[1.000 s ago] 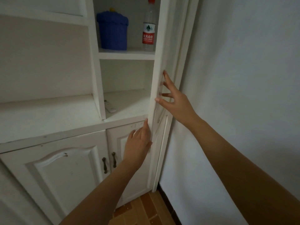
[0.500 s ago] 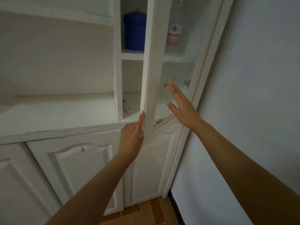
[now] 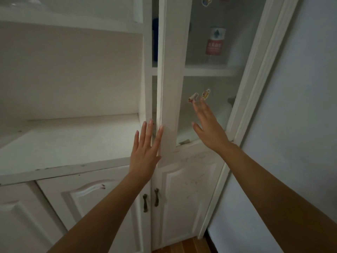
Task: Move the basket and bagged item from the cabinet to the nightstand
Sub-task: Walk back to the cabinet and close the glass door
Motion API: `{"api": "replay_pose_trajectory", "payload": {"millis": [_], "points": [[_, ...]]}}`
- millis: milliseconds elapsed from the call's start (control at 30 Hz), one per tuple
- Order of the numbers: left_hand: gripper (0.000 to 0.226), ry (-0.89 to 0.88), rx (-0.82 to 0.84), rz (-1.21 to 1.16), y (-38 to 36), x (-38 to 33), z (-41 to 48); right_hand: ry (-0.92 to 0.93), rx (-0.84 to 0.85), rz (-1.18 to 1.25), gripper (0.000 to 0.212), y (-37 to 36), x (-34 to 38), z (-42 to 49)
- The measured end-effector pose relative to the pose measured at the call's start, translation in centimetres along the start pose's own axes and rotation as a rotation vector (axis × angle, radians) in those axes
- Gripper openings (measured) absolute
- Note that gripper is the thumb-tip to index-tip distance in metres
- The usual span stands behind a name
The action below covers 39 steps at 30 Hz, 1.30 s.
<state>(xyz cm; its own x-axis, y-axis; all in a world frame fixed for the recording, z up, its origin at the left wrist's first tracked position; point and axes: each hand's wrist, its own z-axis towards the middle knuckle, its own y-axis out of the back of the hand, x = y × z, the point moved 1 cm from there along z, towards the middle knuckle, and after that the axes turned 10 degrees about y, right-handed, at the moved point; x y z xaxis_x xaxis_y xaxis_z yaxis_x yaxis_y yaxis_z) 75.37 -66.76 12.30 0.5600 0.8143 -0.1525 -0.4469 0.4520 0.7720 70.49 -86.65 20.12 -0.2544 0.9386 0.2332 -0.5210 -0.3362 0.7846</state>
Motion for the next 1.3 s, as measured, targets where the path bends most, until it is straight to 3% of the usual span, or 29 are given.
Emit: {"api": "replay_pose_trajectory", "payload": {"millis": [433, 1300], "points": [[0.121, -0.017, 0.015, -0.034, -2.4, 4.0, 4.3, -0.032, -0.066, -0.195, 0.082, -4.4, -1.4, 3.4], [0.111, -0.010, 0.061, -0.088, -2.8, 4.4, 5.1, -0.040, -0.015, -0.223, 0.093, -4.7, -1.0, 4.0]]}}
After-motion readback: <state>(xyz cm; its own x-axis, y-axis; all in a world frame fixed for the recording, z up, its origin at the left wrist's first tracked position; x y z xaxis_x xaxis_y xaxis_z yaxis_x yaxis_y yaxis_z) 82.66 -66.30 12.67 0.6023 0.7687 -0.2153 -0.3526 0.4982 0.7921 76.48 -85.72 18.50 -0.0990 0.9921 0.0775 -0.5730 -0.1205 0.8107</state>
